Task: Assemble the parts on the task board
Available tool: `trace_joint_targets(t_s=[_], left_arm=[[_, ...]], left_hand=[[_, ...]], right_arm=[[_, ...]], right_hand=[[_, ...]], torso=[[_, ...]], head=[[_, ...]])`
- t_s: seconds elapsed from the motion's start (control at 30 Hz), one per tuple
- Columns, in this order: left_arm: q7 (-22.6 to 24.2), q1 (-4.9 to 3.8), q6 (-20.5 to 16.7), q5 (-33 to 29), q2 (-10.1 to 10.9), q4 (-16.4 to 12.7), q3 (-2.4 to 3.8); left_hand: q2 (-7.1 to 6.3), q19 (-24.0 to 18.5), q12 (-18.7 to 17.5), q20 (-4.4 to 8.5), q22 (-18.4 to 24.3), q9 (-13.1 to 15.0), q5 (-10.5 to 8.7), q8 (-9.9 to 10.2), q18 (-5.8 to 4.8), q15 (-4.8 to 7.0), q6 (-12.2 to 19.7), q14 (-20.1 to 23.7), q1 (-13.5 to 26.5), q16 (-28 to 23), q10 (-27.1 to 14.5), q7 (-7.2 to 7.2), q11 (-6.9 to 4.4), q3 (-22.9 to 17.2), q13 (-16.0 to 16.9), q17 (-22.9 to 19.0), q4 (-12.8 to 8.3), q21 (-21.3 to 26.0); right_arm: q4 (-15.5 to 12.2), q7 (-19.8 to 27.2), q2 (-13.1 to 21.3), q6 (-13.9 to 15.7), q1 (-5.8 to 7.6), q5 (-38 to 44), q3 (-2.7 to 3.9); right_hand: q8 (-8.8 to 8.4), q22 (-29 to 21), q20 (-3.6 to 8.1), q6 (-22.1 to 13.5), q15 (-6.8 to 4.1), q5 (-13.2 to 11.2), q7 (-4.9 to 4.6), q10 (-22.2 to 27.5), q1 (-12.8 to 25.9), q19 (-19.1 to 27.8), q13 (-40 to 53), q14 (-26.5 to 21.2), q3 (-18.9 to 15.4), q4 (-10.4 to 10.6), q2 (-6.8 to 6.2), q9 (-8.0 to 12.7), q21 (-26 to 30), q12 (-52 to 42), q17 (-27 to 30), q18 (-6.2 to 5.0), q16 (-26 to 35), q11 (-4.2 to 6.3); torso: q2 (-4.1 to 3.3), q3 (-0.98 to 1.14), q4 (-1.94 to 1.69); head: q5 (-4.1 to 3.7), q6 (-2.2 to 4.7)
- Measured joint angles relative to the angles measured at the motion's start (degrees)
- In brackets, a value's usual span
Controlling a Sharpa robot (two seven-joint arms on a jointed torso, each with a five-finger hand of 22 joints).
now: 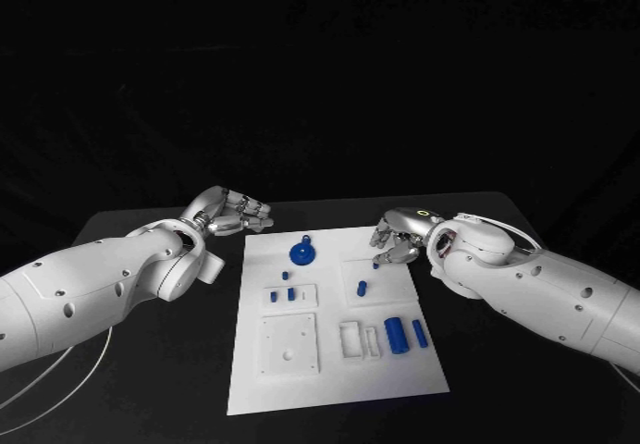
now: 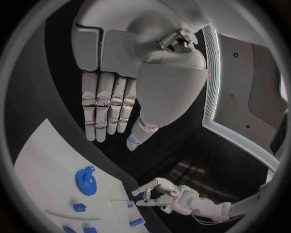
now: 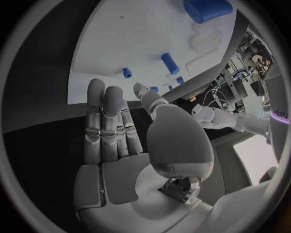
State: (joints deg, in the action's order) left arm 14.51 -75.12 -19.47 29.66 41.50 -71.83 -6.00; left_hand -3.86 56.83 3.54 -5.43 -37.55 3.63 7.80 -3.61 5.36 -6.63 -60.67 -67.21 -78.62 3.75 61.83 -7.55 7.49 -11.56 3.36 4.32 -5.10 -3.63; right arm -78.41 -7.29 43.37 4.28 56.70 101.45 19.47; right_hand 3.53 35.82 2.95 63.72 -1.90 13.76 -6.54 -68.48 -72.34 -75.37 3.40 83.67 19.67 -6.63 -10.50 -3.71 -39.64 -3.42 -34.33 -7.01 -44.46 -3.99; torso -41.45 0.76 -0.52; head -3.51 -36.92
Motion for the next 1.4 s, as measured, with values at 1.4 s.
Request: trace_joint_targets(t_s=[1.4], left_arm=[[2.81, 0.0, 0.3, -5.75, 0.21, -0.22, 0.02]], left_hand=[[2.58, 5.22, 0.0, -0.09, 24.8, -0.02, -0.53, 0.0, -0.02, 0.09, 1.57, 0.47, -0.91, 0.0, 1.55, -0.27, 0.1, 4.92, -0.03, -0.34, -2.14, -0.4]], right_arm=[[-0.71, -3.68, -1.45, -0.43, -2.01, 7.28, -1.52]], right_hand=[[-0.02, 17.39, 1.12, 7.62, -0.99, -4.0, 1.65, -8.46, -1.95, -1.28, 0.01, -0.68, 13.72, -3.12, 1.27, -0.14, 0.55, 0.35, 0.49, 0.12, -2.89, 2.45]], torso=[[-0.05, 0.07, -0.01]], head=[[0.21, -0.53]])
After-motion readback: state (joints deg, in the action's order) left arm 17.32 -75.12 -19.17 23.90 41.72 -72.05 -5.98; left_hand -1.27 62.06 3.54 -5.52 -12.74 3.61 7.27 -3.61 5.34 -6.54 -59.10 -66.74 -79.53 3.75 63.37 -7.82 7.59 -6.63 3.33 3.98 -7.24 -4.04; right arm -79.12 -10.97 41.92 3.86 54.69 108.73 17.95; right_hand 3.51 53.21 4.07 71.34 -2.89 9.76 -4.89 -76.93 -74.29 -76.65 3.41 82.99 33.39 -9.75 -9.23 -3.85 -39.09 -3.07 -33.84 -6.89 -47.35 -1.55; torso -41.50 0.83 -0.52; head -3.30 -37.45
